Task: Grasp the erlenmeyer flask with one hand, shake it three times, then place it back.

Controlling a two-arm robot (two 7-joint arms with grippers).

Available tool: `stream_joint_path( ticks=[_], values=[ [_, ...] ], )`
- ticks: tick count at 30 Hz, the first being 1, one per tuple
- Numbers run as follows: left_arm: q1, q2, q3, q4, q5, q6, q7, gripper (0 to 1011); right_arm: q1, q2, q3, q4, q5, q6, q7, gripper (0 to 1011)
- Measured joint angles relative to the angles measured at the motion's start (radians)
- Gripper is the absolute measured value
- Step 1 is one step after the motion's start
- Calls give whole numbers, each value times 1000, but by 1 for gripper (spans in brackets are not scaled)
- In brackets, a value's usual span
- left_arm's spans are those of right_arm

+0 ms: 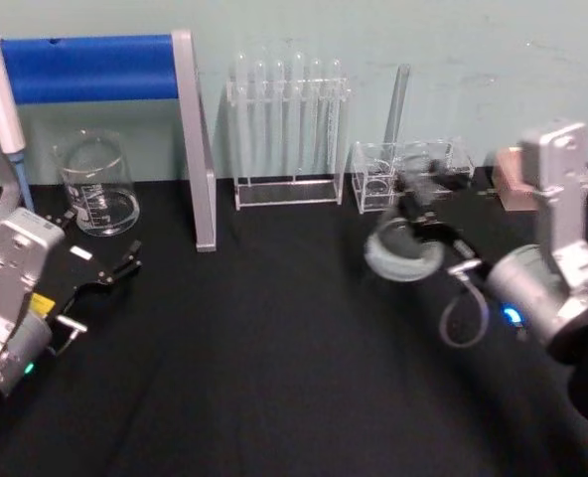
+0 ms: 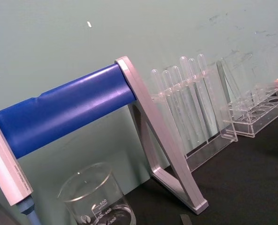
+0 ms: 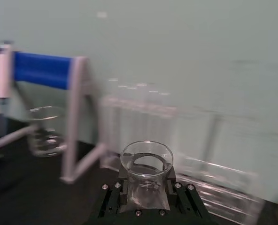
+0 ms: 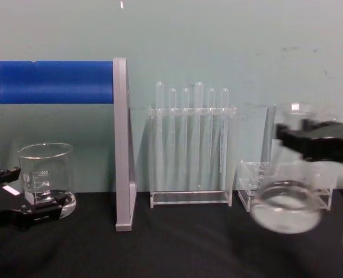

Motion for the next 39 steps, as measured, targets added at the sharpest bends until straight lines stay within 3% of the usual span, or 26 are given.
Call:
stream_joint_path(
  ticks=[7,13,23,39],
  values=[
    [0,0,0,0,0,0,0,1001,75,-1,-119,62,25,-19,117,453],
    [0,0,0,0,0,0,0,1001,109,-3,-167,92,44,-28,154,453],
    [0,0,0,0,0,0,0,1001,121,16,-186,101,68,-32,156,452],
    [0,0,0,0,0,0,0,1001,128,91,-208,124,137,-59,221,453]
  ],
)
